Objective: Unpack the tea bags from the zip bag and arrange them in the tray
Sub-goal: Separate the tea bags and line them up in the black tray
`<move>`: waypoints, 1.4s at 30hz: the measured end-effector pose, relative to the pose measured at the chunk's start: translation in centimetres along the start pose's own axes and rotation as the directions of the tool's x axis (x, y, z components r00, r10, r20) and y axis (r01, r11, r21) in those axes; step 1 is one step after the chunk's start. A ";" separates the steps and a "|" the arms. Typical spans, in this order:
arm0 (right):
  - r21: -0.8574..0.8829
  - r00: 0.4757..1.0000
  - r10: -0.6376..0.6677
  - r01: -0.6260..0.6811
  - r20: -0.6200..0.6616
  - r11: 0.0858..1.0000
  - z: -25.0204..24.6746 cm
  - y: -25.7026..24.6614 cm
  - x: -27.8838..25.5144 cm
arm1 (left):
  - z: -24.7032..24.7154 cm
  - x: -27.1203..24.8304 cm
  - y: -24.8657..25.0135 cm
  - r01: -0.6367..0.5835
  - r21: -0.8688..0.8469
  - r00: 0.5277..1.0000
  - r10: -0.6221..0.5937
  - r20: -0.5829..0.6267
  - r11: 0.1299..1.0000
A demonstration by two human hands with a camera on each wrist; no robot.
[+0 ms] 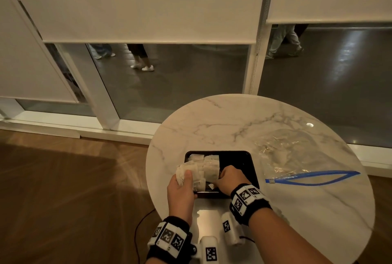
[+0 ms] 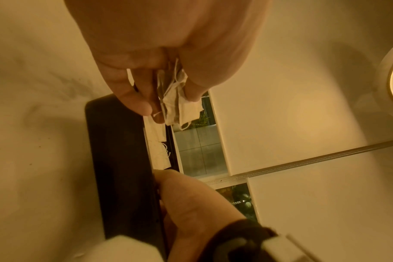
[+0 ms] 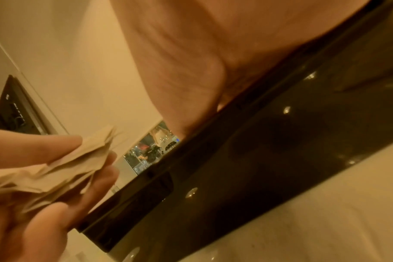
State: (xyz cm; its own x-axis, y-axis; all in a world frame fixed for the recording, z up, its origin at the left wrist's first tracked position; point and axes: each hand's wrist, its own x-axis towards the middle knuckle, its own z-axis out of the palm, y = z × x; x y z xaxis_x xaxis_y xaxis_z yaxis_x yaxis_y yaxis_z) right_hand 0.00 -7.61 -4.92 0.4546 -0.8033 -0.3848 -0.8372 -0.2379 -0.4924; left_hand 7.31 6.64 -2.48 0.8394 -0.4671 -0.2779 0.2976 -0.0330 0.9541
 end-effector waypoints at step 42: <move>0.696 0.927 -0.371 0.301 -0.054 0.652 -5.4 -1.2 -8.1 | 1.0 -2.5 2.6 0.082 -0.187 0.943 -0.016 0.333 0.979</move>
State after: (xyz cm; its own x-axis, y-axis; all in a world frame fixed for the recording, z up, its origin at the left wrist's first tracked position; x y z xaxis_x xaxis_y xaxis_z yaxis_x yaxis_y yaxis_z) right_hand -4.34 -3.75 3.07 0.7154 -0.6861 -0.1321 -0.1973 -0.0170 -0.9802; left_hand 5.52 6.90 0.80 0.6356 -0.7338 -0.2399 0.4454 0.0948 0.8903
